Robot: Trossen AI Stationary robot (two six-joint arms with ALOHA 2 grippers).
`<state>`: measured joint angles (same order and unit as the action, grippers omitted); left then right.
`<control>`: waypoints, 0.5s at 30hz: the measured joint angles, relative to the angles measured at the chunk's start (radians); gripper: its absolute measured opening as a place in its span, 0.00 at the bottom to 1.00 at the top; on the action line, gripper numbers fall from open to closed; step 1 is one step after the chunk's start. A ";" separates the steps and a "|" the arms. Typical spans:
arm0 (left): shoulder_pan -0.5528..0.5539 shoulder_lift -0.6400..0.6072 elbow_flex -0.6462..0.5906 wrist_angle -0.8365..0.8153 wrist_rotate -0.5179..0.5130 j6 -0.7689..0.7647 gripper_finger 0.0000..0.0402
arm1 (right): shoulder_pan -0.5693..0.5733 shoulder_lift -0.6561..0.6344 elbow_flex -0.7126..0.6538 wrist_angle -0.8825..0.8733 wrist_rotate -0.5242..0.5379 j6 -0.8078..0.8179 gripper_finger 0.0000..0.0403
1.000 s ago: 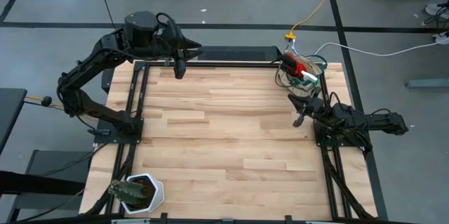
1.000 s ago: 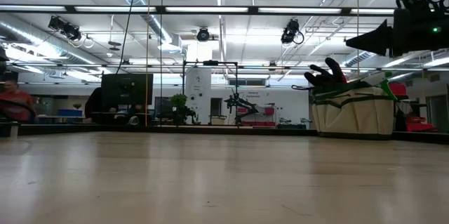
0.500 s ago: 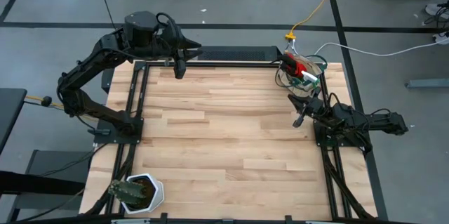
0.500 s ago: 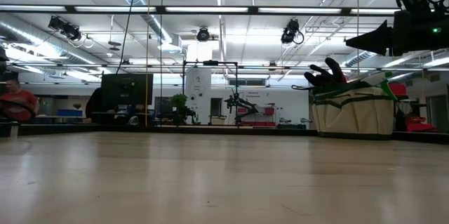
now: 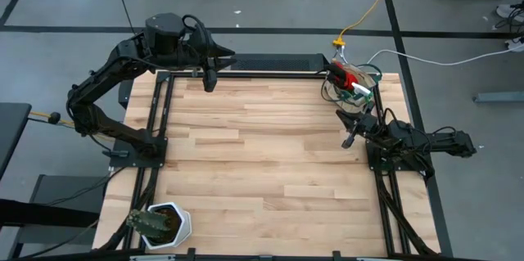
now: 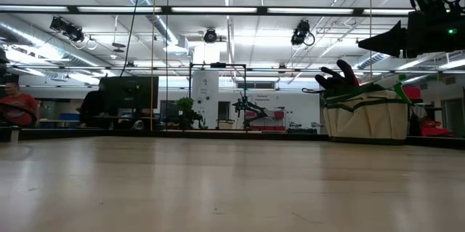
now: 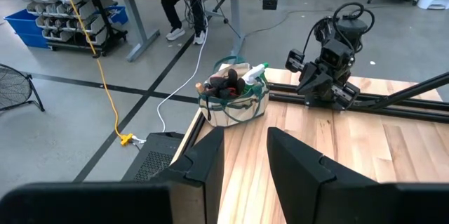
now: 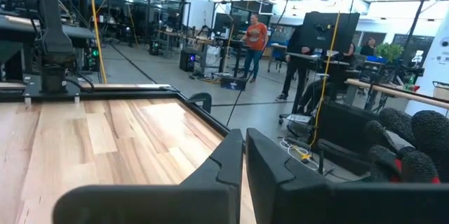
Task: Pick & Place Garden tools in Gardening bag
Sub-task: Return to Home Position
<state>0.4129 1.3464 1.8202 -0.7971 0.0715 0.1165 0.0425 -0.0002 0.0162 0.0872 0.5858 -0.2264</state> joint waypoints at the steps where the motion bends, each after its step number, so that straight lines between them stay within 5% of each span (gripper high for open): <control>1: 0.000 0.000 0.000 0.000 0.000 0.000 0.29 | 0.000 0.000 0.000 0.000 0.000 0.000 0.05; 15: 0.000 0.000 0.000 0.000 0.000 0.000 0.29 | 0.000 0.000 0.000 0.000 0.000 -0.155 0.05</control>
<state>0.4129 1.3464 1.8202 -0.7971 0.0715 0.1165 0.0425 -0.0002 0.0162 0.0875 0.5861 -0.3816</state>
